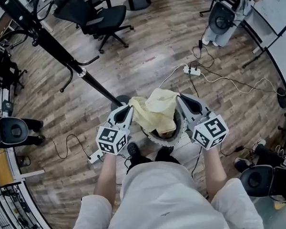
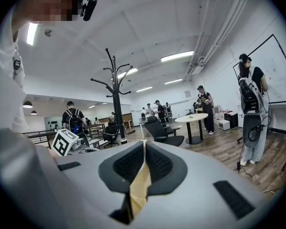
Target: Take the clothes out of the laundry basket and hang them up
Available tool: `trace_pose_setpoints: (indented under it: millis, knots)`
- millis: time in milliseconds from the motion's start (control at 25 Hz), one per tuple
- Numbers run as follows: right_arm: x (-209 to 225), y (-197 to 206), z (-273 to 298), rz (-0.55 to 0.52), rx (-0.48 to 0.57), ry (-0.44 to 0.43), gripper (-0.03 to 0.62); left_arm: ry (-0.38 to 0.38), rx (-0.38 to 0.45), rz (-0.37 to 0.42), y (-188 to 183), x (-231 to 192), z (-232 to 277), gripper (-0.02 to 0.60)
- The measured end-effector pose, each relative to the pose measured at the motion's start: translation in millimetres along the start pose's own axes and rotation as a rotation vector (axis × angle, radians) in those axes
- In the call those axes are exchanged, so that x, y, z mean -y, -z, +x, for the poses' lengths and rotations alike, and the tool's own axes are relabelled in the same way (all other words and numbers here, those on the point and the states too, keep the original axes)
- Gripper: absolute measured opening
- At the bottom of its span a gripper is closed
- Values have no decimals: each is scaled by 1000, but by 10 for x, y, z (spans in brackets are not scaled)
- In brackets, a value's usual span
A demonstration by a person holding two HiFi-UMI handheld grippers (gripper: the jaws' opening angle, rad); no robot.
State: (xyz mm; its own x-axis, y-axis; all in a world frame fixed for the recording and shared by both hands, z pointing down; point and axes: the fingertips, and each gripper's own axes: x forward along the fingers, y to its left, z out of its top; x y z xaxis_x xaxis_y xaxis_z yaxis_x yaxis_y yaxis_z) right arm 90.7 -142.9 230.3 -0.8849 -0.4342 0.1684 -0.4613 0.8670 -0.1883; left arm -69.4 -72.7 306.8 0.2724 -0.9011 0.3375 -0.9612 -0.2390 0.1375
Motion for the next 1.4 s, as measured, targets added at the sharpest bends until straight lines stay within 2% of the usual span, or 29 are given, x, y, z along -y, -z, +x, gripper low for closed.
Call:
trace_pose_setpoints:
  millis: [240,400,960,1200,1400]
  knots:
    - [-49,-304,90,-24,65,43,18,-55,36,-17,-55,-368,-357,29]
    - [-26,-384,156,-32,62,84,18,-67,53,0,-127,-533,-555,29]
    - [-337,-238,652,-82,-26,108,21,-28,199,45,-800,-653,-1093,26]
    - [-547,-65,880,-67,-76,107,29,-3,298,14,-1156,-702,-1386,26]
    - [-756,142,974,-59,-114,91,53,-19,351,9,-1421,-791,-1571,26]
